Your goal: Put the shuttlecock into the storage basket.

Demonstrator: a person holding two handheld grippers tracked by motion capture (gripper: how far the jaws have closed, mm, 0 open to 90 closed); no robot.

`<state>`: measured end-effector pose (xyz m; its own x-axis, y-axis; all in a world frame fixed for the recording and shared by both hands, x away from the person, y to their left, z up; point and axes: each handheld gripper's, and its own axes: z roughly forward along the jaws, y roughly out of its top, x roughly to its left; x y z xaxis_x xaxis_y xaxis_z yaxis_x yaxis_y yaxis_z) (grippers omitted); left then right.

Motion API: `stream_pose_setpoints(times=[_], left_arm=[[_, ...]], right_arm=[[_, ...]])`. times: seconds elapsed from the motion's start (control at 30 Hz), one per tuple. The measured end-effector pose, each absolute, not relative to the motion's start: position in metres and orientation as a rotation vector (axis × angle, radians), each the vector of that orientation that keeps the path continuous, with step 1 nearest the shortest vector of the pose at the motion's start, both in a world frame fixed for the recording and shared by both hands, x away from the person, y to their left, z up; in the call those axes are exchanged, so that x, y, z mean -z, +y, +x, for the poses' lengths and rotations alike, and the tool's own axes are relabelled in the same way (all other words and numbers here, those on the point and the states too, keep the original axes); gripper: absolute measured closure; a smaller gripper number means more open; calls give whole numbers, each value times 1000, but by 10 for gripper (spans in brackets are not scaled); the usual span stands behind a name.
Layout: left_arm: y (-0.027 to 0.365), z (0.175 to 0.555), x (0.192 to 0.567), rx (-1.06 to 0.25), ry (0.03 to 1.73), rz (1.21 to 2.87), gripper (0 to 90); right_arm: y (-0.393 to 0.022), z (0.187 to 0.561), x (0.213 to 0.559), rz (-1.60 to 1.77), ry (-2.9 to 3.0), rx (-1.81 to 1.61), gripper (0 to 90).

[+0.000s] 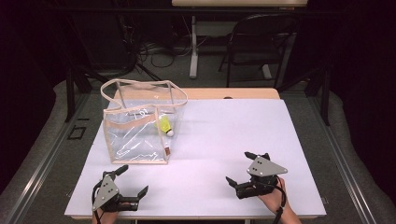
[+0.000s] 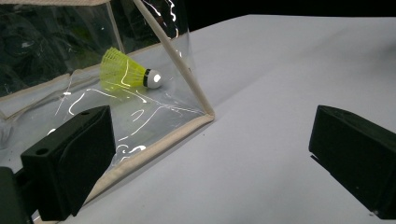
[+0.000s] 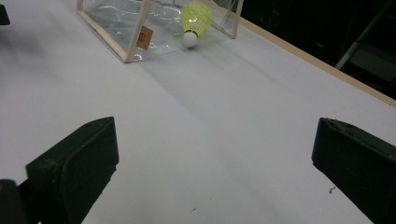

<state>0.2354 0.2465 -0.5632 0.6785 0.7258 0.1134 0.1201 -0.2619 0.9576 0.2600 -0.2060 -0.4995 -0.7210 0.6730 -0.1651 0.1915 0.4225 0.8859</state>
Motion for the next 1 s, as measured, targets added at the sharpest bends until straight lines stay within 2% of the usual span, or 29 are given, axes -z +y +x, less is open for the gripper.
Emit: stream_pose_setpoints(times=[1.0], left_arm=[[246, 236, 565, -666, 672, 1779, 6]], right_arm=[[-229, 231, 544, 707, 2085, -1277, 0]])
